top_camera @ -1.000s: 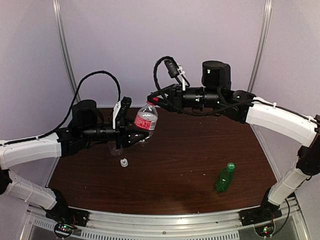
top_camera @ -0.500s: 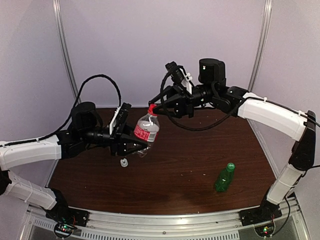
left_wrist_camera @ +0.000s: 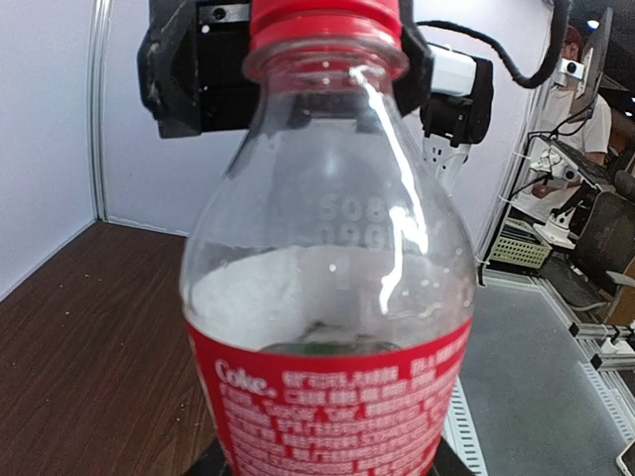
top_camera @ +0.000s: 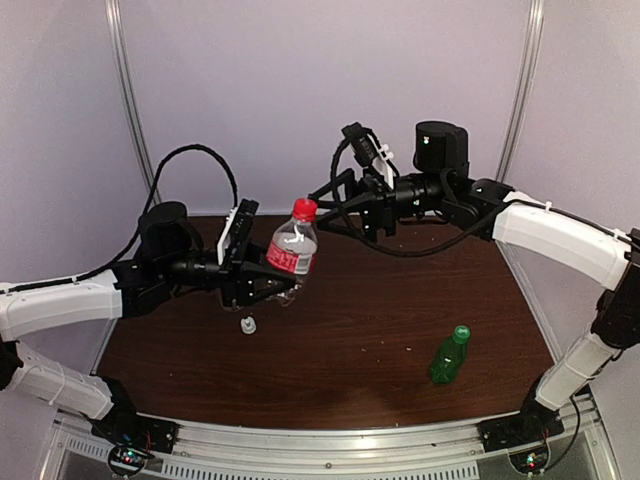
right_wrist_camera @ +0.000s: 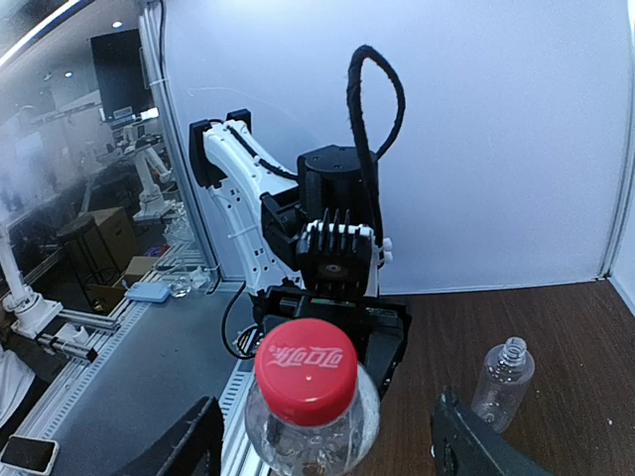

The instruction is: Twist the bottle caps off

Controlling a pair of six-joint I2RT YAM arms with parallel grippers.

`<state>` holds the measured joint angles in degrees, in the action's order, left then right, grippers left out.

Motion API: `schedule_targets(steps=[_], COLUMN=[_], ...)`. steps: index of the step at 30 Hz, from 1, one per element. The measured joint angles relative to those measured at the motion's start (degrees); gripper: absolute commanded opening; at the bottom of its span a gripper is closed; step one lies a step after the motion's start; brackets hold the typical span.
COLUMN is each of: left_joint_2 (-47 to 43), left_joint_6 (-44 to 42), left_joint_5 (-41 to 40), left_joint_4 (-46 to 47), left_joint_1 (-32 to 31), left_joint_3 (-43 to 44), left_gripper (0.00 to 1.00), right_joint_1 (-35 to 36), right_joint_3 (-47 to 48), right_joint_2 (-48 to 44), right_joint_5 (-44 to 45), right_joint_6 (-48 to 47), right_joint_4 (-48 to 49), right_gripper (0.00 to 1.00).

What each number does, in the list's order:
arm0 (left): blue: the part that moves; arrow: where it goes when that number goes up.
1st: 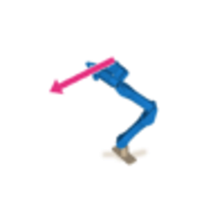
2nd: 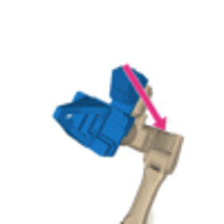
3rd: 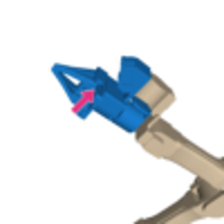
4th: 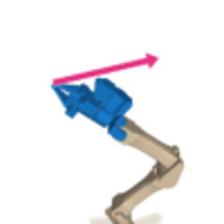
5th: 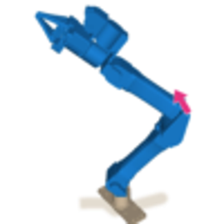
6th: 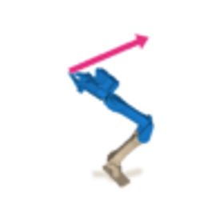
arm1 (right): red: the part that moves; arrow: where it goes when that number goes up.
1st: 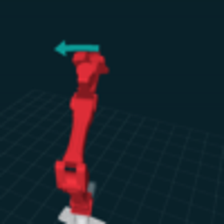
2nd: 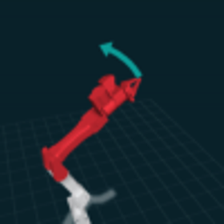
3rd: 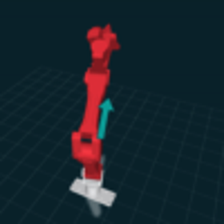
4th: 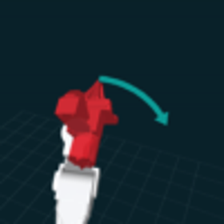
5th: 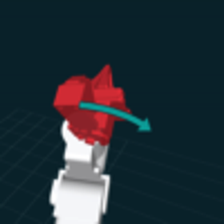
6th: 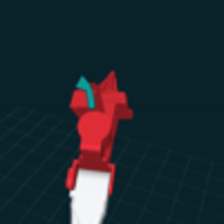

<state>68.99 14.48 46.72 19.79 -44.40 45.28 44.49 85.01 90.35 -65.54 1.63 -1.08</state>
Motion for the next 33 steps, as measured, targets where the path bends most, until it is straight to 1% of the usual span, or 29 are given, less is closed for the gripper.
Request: schedule_targets(steps=[6, 11, 13, 15, 19, 20, 23, 25, 30, 32, 33], left_joint_2=[0.0, 0.1, 0.2, 0.4, 0.5, 0.5, 0.5, 0.5, 0.5, 0.5, 0.5], left_joint_6=[-0.7, -1.0, -1.0, -1.0, -1.0, -1.1, -1.1, -1.1, -1.1, -1.1, -1.1], left_joint_5=[-4.9, -7.8, -8.6, -9.2, -10.0, -10.2, -10.8, -10.9, -11.2, -11.4, -11.4], left_joint_4=[-1.6, -2.4, -2.4, -2.9, -3.5, -3.5, -3.8, -4.0, -4.4, -4.5, -4.4], left_joint_1=[0.0, 0.1, 0.1, 0.0, 0.1, 0.1, 0.1, 0.1, 0.1, 0.1, 0.1], left_joint_3=[0.2, 0.4, 0.4, 0.6, 0.8, 1.0, 1.0, 1.0, 1.0, 1.0, 1.0], left_gripper=[0.17, 0.17, 0.17, 0.17, 0.17, 0.17, 0.17, 0.17, 0.17, 0.17, 0.17], right_joint_1=[1.7, 4.5, 5.3, 5.9, 6.6, 6.7, 6.7, 6.7, 7.0, 7.0, 7.0], right_joint_3=[-0.2, 0.2, 0.2, 0.5, 1.4, 1.4, 1.7, 1.7, 1.7, 1.7, 1.7], right_joint_2=[-3.4, -4.0, -3.9, -3.6, -2.7, -2.4, -1.9, -1.7, -1.5, -1.5, -1.4], right_joint_5=[12.3, 24.9, 28.3, 30.9, 33.4, 33.6, 33.8, 33.8, 33.5, 33.0, 32.6], right_joint_6=[6.3, 10.5, 11.6, 12.4, 13.6, 14.1, 14.3, 14.4, 14.8, 15.0, 15.1], right_joint_4=[0.6, -0.5, -1.2, -2.0, -2.5, -2.6, -2.7, -2.7, -2.5, -2.3, -2.1], right_gripper=[0.80, 0.82, 0.82, 0.76, 0.56, 0.53, 0.52, 0.48, 0.34, 0.27, 0.21])
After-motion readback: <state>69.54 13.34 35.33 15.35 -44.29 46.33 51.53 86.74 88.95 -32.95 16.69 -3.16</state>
